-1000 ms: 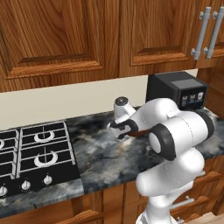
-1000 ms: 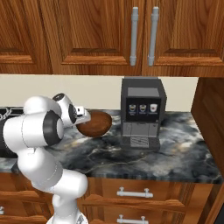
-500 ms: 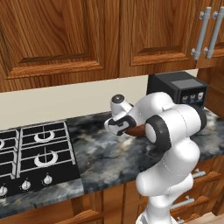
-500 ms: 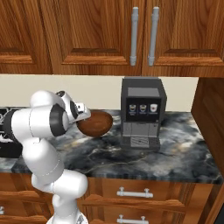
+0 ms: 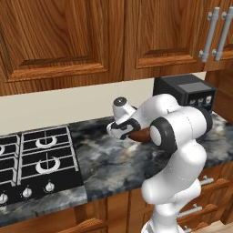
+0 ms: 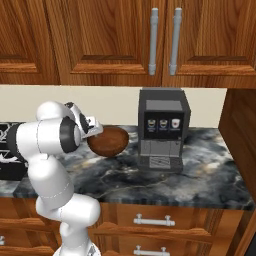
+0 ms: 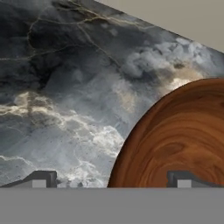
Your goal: Pick the cup and bowl from the counter and place them on the counter next to the sink.
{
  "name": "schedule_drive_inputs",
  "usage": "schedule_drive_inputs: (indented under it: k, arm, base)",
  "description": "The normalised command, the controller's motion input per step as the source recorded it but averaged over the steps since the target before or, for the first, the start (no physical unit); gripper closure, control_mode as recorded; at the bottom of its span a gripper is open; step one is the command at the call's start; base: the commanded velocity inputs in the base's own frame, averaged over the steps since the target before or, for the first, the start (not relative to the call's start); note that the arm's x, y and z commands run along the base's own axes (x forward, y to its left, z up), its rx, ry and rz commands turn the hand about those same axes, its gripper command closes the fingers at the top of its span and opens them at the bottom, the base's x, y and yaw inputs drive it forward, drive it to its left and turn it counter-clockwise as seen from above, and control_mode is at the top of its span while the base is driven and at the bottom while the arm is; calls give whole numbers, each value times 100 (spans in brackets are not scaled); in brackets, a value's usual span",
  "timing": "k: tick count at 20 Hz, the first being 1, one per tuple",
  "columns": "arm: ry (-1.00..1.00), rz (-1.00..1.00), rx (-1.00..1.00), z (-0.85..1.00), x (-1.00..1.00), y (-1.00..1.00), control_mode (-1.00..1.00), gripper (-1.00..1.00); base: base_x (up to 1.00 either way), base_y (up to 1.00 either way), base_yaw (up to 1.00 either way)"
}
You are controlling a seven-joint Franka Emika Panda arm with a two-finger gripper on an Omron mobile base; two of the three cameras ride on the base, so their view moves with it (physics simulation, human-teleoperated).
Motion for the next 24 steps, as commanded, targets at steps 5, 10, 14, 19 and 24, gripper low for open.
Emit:
schedule_drive_inputs:
  k: [5,10,14,19,24]
  arm:
    - [0,-1,3,-3,0,-9,-100,-100]
    - [0,-17,8,-17,-1,-26,-100,-100]
    - [2,-26,5,-11,0,-11,-100,-100]
    - [0,-20,3,-4,-2,-3,-100,-100]
    - [1,-13,1,0,0,-2,-100,-100]
  base:
    - [0,0,0]
    - [0,0,0]
    - [0,0,0]
    - [0,0,0]
    - [0,0,0]
